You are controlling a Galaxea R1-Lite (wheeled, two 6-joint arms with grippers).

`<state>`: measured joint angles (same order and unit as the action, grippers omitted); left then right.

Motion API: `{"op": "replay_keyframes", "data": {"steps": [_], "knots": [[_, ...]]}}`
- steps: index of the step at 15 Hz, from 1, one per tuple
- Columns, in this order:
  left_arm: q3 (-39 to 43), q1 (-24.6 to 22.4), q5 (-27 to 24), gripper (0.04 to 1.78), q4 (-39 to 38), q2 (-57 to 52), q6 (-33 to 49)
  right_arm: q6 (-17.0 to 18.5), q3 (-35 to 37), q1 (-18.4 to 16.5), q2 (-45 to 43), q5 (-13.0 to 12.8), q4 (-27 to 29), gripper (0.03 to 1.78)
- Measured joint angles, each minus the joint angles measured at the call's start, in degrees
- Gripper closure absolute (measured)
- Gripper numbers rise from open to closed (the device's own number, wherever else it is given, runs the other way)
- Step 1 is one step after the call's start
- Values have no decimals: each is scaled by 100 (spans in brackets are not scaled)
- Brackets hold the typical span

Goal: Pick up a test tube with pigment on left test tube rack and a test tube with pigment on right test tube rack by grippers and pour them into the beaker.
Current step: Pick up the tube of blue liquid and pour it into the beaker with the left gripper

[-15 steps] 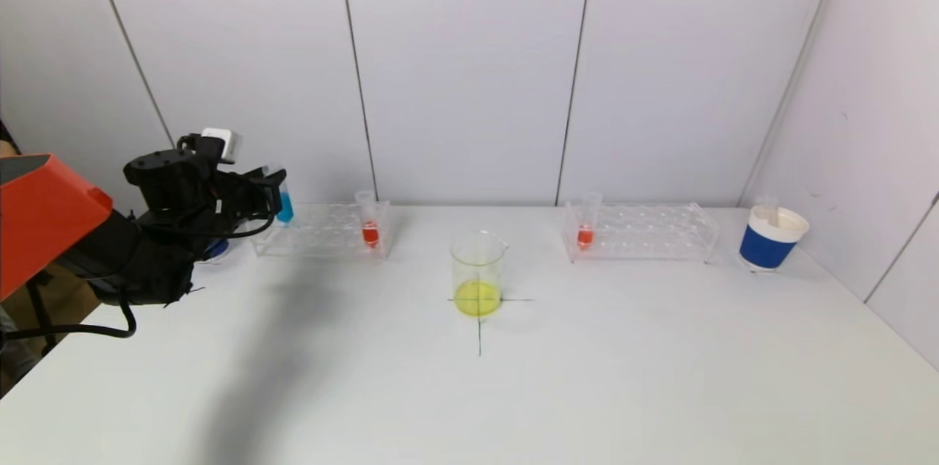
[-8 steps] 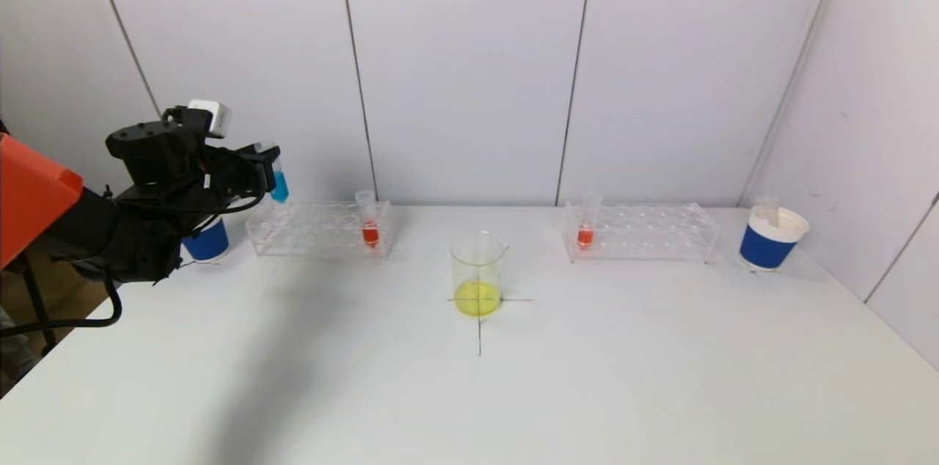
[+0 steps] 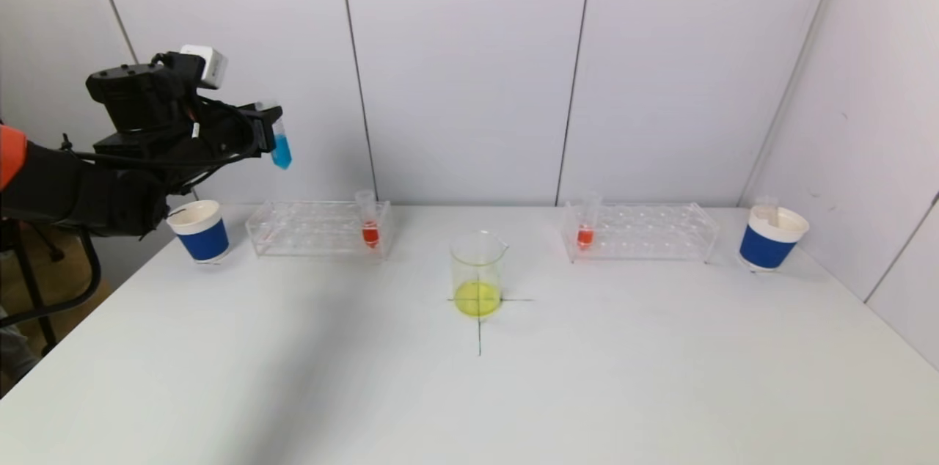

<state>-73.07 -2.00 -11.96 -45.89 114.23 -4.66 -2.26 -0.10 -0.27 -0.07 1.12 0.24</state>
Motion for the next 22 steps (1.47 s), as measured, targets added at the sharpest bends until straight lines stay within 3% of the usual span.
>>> {"op": "replay_keyframes", "data": {"steps": [9,18,22], "knots": [[-1001,781,11,139,981,-378,-567,0,0,0,0,0,0,4],[-1436,1608,-99,139,989,-80,-1629,0,0,0,0,0,2,4],[-1456,1762,-492,139,995,101,-1961,0,0,0,0,0,0,4]]}}
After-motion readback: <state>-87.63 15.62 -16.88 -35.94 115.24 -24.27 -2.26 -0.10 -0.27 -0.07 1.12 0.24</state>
